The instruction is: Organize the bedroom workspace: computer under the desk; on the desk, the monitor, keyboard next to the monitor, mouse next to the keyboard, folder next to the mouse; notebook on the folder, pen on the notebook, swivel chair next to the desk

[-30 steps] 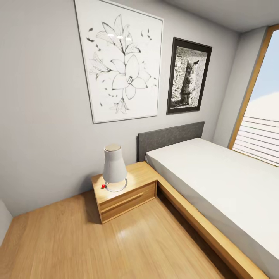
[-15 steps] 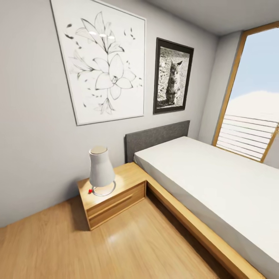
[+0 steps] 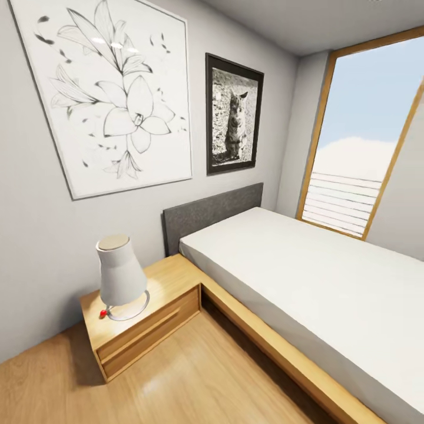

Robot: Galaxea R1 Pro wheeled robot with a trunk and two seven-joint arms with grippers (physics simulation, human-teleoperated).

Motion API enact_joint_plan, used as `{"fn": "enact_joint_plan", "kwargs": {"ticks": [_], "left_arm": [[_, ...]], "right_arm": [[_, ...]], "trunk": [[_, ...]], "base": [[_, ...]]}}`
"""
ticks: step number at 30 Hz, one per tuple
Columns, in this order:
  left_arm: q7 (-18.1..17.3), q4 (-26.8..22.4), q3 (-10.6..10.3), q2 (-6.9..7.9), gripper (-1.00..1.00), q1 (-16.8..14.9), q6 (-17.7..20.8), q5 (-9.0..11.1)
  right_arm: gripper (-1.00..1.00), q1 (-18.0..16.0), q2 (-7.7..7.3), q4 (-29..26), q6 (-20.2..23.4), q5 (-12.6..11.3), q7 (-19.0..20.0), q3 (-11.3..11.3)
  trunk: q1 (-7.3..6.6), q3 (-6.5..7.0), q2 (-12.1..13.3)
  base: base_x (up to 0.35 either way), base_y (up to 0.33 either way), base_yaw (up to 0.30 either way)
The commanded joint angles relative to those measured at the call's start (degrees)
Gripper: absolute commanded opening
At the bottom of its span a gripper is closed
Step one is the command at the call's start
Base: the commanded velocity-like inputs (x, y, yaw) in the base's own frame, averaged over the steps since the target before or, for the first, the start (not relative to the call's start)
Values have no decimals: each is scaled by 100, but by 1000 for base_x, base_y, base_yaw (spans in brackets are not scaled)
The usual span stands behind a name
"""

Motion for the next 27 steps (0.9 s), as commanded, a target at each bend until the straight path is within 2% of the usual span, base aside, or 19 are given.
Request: {"fn": "enact_joint_plan", "kwargs": {"ticks": [1, 17, 24, 27], "left_arm": [[2, -3, -9, 1, 100, 0, -12, 31], [2, 6, -14, 1, 100, -1, -12, 26], [2, 6, -14, 1, 100, 3, -3, 26], [2, 6, -14, 1, 100, 0, -3, 26]], "right_arm": [[100, -5, 1, 4, -17, 1, -3, -1], [100, -5, -77, -57, -174, 23, -3, 21], [100, -5, -86, -54, -175, 434, -8, 25], [100, -5, -87, -49, -175, 513, -11, 25]], "trunk": [[3, -6, -3], [3, -6, -3], [3, -6, -3], [3, -6, -3]], "base": [[177, 0, -265], [14, 0, -264], [0, 0, -157], [0, 0, -151]]}}
